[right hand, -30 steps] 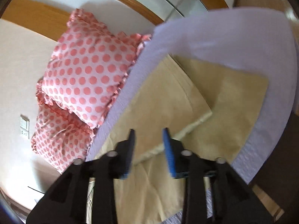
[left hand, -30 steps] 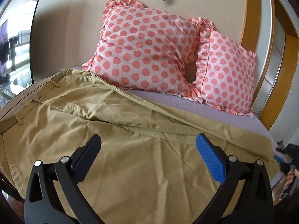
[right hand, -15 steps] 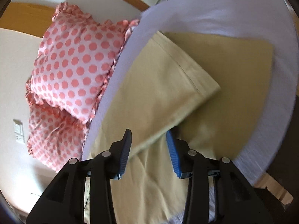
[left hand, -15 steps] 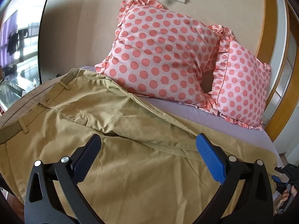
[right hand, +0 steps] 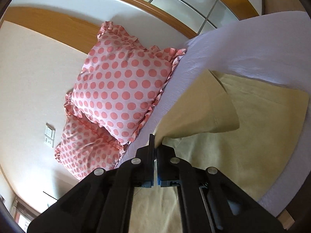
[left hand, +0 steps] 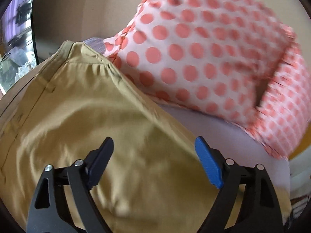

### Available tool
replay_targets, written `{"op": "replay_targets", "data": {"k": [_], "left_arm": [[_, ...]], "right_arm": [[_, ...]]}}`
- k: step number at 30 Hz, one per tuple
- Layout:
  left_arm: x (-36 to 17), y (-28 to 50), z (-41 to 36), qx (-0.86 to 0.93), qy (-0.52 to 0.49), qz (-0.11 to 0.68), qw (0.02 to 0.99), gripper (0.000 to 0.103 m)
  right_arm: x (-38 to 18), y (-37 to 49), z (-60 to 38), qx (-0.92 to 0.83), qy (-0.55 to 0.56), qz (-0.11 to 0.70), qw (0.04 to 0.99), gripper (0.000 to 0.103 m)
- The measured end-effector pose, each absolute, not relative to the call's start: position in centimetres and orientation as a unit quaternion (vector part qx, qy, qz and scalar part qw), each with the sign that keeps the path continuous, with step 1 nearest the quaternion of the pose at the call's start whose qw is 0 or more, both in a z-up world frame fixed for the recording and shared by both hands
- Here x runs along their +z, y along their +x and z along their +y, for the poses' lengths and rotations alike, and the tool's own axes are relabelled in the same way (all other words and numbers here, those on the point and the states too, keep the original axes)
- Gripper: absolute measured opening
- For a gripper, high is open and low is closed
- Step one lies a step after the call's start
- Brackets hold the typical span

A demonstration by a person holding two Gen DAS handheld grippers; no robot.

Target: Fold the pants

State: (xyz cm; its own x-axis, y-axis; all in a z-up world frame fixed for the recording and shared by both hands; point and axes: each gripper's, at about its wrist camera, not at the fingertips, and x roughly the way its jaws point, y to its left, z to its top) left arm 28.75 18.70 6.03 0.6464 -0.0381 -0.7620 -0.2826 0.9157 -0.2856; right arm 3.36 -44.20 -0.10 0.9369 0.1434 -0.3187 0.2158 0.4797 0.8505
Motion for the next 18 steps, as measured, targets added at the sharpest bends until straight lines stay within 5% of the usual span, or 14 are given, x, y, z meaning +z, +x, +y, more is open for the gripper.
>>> {"op": "replay_targets", "data": {"k": [2,5,13,18], "left_arm": [[5.3,31.0,19.7,0.093,-0.203,0.433,0.873,0.066],[3.8,32.3,21.7,0.086,-0.247,0.453,0.852,0.005],[9.9,14.4,22.3,0.041,-0.219,0.336,0.915,0.004],[7.1,3.3,22.4,0.057,-0.231,0.343,0.909,0.005]], "right_arm": [[-0.1,3.4,-44.3,-0.020,0.512,0.177,0.840,0.002],[-0.1,3.8,-44.3,-0.020,0.512,0.178,0.840,0.002],[2.0,1.3,-45.0,-0.034,0.484,0.146,0.862,0.002],[0.5,-0.8,-45.4,-0.061,0.486,0.168,0.855,0.002]]}}
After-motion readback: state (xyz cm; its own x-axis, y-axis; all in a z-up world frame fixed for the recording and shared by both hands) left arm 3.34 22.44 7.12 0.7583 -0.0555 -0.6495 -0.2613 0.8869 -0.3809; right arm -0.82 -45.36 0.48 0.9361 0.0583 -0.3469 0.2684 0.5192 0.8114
